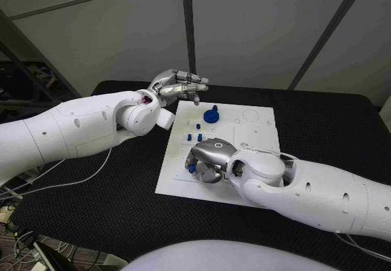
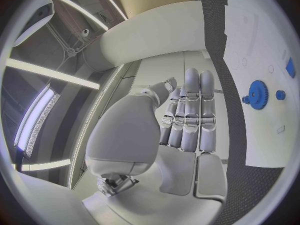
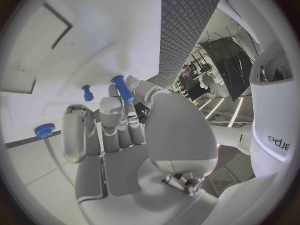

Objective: Assemble the parts on the task board

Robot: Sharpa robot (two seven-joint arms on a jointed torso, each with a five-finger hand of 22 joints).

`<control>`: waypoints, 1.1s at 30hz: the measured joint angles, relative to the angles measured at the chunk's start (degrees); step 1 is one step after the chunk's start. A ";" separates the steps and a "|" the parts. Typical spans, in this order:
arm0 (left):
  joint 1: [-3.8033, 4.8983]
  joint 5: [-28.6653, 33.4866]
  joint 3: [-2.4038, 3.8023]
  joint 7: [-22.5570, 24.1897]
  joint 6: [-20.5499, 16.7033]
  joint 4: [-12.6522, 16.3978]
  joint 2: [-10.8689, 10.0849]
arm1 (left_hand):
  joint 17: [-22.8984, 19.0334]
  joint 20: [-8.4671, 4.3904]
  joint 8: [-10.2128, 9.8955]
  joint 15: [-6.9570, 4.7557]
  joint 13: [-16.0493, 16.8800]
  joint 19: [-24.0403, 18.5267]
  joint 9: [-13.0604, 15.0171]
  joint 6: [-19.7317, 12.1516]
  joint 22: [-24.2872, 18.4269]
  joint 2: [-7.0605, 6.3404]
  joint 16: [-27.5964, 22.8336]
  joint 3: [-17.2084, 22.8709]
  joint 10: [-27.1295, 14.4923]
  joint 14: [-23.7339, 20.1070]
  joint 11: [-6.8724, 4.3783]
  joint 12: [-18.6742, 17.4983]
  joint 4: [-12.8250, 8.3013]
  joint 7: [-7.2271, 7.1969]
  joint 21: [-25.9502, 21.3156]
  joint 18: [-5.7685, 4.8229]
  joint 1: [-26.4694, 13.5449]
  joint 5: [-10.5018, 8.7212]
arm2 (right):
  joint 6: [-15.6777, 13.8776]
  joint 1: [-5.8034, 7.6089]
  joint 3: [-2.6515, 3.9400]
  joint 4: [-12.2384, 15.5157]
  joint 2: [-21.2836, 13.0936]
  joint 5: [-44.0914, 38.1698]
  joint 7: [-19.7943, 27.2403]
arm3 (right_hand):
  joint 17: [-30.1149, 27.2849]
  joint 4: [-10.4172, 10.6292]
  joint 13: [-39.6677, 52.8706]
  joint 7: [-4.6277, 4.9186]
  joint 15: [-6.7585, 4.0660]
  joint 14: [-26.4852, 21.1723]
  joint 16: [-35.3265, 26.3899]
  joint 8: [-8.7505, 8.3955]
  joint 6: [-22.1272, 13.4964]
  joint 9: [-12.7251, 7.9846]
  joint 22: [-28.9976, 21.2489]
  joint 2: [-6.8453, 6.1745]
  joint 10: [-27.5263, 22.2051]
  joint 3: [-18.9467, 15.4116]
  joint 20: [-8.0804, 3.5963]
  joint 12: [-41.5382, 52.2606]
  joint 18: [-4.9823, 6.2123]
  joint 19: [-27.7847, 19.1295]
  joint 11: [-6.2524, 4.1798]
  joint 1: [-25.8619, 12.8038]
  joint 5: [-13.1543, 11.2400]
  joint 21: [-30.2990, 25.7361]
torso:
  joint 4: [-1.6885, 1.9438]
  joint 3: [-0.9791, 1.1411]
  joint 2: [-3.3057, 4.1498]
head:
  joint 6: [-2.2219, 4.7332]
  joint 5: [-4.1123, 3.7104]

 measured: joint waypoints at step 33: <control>-0.01 1.01 -0.21 -0.67 0.46 -0.25 -0.24 | 0.01 0.00 0.00 0.00 0.00 0.00 -0.05 0.00 -0.04 0.00 -0.22 0.00 0.00 0.00 0.00 0.00 0.00 0.00 0.00 0.00 0.00 -0.23 | -15.13 0.97 2.75 8.84 -17.87 12.17 3.69 | -2.09 6.80 5.40 -0.17 -0.62 -0.21 -2.15 0.74 -3.13 -1.27 0.01 -0.55 6.59 -13.42 0.33 8.17 0.92 -0.12 -1.63 1.28 0.00 -2.27 | -0.25 -0.04 -0.24 | 1.85 -3.38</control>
